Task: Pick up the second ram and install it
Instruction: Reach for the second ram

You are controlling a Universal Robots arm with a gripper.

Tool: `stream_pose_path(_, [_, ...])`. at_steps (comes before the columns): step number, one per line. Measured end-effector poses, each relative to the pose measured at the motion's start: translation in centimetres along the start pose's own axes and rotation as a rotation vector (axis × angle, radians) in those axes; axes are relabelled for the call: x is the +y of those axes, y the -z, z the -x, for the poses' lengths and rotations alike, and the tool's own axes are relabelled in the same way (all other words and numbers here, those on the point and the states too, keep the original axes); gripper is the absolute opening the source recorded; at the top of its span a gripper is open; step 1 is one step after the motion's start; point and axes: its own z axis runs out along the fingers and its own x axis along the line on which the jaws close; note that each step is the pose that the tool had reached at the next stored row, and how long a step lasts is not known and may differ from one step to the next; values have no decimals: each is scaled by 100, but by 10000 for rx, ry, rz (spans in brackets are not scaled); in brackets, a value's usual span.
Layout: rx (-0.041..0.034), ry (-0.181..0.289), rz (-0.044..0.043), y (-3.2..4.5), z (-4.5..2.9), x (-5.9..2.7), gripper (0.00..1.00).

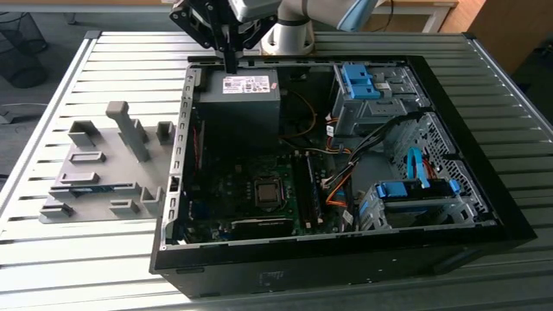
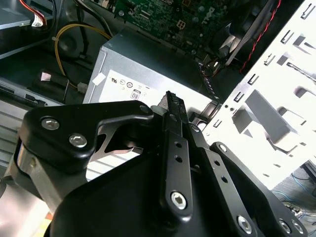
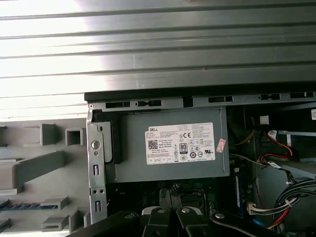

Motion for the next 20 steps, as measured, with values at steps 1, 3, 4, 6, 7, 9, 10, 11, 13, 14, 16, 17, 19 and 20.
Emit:
stream_pose_path(1, [3,0,0,-1,-3,0,11])
stream_pose_path(3, [8,-1,0,-2,-9,-1,11])
stream_pose_path(4, [11,-1,0,-3,-12,-1,11])
stream_pose_path(6, [16,0,-1,-4,-17,-1,11])
stream_pose_path(7, [19,0,-1,-4,-20,-2,11])
stream_pose_path(9, [25,-1,-1,-6,-25,-2,11])
stream_pose_path(10, [28,-1,-2,-6,-28,-3,11])
stream_pose_path(11, [31,-1,-2,-7,-31,-3,11])
stream_pose_path(13, [38,-1,-3,-7,-36,-3,11])
stream_pose_path(14, [41,-1,-3,-8,-39,-3,11])
stream_pose_path(16, [45,-2,-3,-10,-46,-4,11])
stream_pose_path(17, [48,-2,-3,-11,-48,-4,11])
stream_pose_path(19, [53,-2,-3,-12,-55,-5,11])
stream_pose_path(20, [56,-2,-4,-12,-58,-5,11])
